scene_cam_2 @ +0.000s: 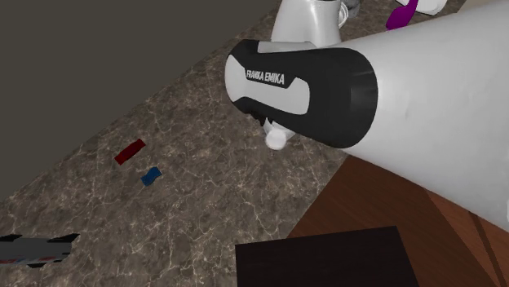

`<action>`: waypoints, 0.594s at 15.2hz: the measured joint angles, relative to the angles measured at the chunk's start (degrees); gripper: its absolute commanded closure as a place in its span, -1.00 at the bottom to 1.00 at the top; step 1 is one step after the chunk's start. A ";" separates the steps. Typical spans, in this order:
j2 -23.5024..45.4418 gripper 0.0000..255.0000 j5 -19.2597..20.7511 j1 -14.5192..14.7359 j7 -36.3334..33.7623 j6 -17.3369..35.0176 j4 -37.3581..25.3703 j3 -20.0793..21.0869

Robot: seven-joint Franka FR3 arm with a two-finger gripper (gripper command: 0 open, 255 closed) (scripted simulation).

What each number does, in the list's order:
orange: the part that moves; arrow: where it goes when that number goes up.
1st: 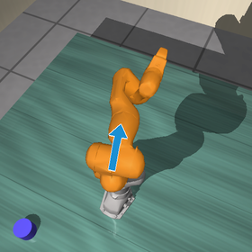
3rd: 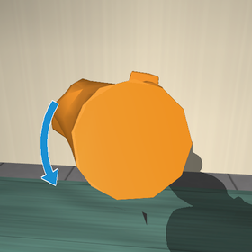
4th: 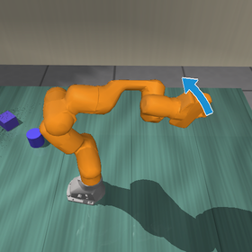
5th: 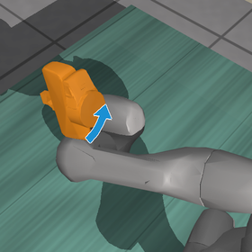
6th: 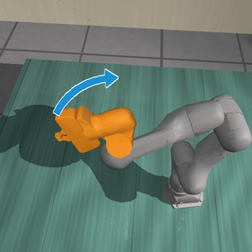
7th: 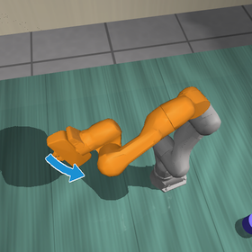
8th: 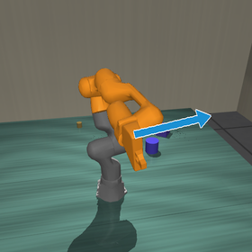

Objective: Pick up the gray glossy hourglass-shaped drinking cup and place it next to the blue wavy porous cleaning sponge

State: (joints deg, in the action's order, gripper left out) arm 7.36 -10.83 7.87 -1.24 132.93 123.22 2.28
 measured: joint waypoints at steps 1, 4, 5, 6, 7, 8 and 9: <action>-0.43 1.00 0.09 -0.03 -0.08 -0.68 -0.26 -0.04; -1.70 1.00 0.38 0.03 -0.64 -2.81 -1.15 -0.03; -1.83 1.00 0.46 0.45 -1.46 -2.88 -1.21 0.29; -2.23 1.00 0.52 0.89 -2.28 -2.85 -0.88 0.65; -2.48 1.00 0.66 1.53 -3.51 -2.95 -0.90 1.16; -3.00 1.00 0.73 2.25 -4.81 -2.61 -0.23 1.75; -2.90 1.00 0.86 3.02 -6.25 -2.11 -0.03 2.40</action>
State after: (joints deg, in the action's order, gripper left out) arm 4.45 -9.97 10.90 -7.49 130.82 123.19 4.67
